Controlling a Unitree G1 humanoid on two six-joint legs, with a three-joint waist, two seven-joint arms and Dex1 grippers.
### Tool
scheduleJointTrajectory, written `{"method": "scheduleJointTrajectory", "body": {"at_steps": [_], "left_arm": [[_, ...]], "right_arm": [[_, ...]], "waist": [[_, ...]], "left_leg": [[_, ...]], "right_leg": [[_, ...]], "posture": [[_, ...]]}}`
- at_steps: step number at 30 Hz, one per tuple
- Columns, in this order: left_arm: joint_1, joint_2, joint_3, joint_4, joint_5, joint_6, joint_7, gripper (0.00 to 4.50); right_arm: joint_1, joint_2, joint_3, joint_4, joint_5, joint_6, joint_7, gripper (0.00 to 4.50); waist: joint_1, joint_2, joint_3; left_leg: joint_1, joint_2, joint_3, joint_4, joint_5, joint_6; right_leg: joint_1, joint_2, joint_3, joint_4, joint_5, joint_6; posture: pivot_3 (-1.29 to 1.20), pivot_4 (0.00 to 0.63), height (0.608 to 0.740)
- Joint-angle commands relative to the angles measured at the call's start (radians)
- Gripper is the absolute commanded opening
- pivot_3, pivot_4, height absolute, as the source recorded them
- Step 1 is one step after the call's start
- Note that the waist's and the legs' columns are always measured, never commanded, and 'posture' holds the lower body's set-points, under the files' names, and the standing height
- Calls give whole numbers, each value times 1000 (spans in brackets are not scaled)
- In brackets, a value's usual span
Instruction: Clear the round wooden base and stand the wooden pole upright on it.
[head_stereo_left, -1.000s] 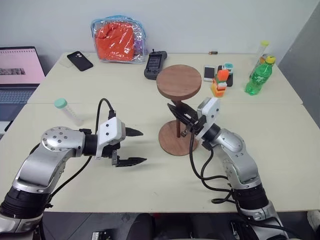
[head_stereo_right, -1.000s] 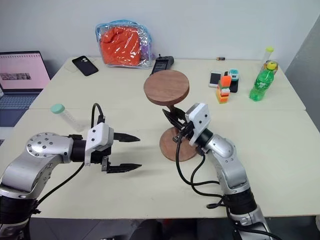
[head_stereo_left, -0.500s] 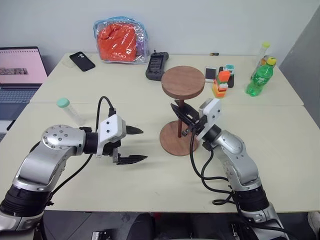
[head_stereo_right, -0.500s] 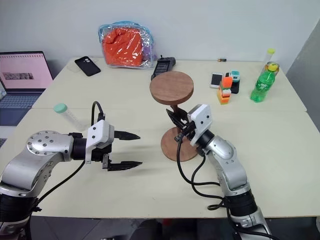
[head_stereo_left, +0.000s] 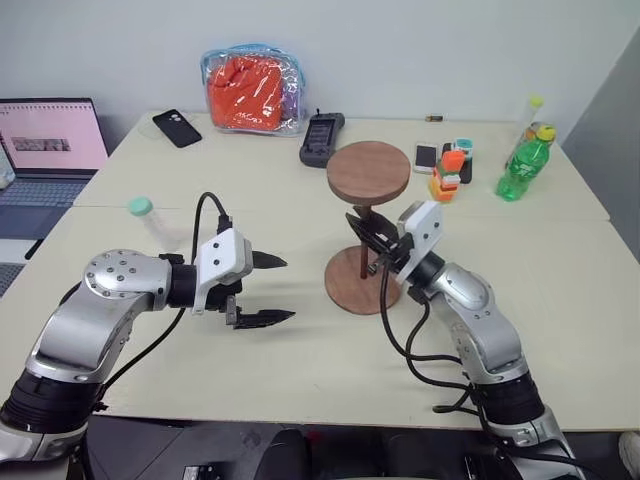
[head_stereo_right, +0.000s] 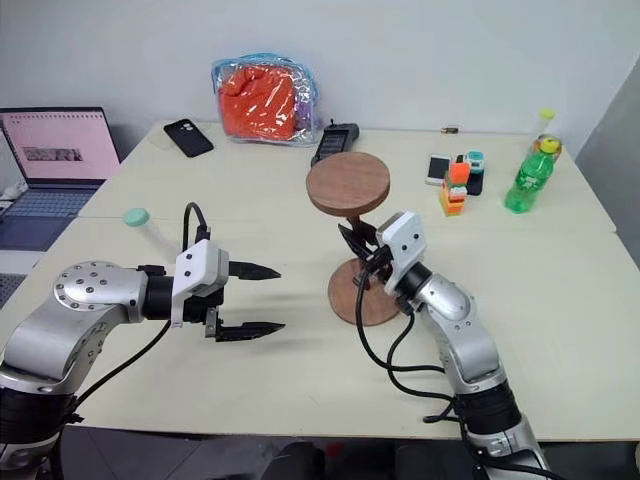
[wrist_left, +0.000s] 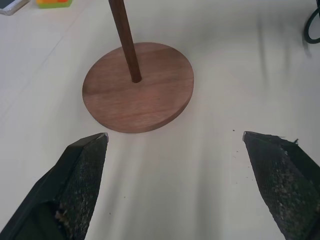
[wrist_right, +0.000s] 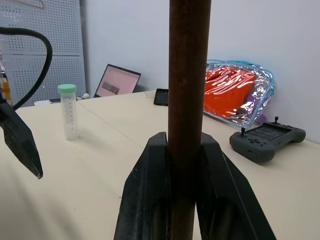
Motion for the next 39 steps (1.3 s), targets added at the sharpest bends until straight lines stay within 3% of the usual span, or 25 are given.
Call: {"method": "scheduleJointTrajectory", "body": {"at_steps": [1, 25, 39], "left_arm": [[-15, -1, 7, -26, -12, 9, 5, 4500], [-23, -9, 8, -11, -13, 15, -6, 4500], [-14, -13, 4, 4, 0, -26, -18, 4500]], "right_arm": [[56, -21, -5, 97, -28, 71, -14, 263], [75, -22, -34, 59, 16, 51, -12, 263], [106, -64, -6, -47, 36, 116, 56, 3500]], "waist": [[0, 0, 0], [2, -1, -1], [-8, 3, 5]], "left_leg": [[0, 0, 0, 0, 0, 0], [0, 0, 0, -6, 0, 0], [-8, 2, 1, -8, 0, 0]], "right_leg": [[0, 0, 0, 0, 0, 0], [0, -1, 0, -7, 0, 0], [-10, -1, 1, -6, 0, 0]], "posture": [[0, 150, 740], [0, 150, 740], [0, 150, 740]]}}
